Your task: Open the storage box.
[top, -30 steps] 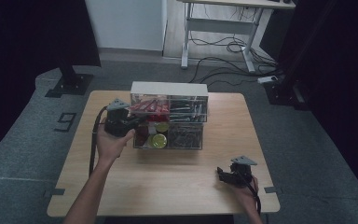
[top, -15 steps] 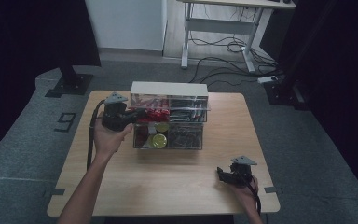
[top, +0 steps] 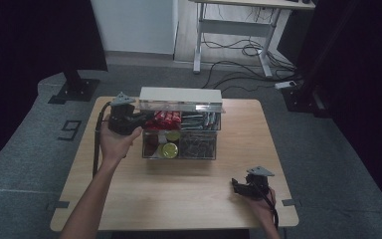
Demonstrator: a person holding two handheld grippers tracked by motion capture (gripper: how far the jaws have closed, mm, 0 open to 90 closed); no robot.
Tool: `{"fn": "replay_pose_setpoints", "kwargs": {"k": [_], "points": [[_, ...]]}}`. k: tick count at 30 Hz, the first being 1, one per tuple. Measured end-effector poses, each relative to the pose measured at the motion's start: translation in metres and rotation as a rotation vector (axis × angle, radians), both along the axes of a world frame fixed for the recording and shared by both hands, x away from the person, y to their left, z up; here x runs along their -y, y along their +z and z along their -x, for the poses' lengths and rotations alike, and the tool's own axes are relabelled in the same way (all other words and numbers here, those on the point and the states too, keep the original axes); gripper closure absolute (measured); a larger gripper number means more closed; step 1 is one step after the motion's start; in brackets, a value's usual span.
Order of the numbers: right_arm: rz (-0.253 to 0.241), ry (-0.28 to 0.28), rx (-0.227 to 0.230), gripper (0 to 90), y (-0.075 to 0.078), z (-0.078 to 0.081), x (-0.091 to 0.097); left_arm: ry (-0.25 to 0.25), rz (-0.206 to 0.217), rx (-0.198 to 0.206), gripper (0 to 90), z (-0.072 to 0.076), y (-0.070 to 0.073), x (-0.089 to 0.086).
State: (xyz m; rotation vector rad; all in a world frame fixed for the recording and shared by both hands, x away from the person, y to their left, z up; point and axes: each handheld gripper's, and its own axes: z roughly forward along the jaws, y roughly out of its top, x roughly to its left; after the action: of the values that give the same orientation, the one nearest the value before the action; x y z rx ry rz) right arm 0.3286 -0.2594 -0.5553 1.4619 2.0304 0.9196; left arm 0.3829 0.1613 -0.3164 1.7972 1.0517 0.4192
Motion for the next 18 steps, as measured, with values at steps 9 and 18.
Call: {"fn": "replay_pose_setpoints", "kwargs": {"k": [9,18], "points": [[0.0,0.001,0.0,18.4,0.0,0.0,0.0,0.005,0.003,0.008,90.0,-0.006,0.0067,0.0028],[0.001,0.002,0.0,18.4,0.0,0.0,0.0001,0.008,0.005,0.013,90.0,-0.0066,0.0084,0.0026]]}}
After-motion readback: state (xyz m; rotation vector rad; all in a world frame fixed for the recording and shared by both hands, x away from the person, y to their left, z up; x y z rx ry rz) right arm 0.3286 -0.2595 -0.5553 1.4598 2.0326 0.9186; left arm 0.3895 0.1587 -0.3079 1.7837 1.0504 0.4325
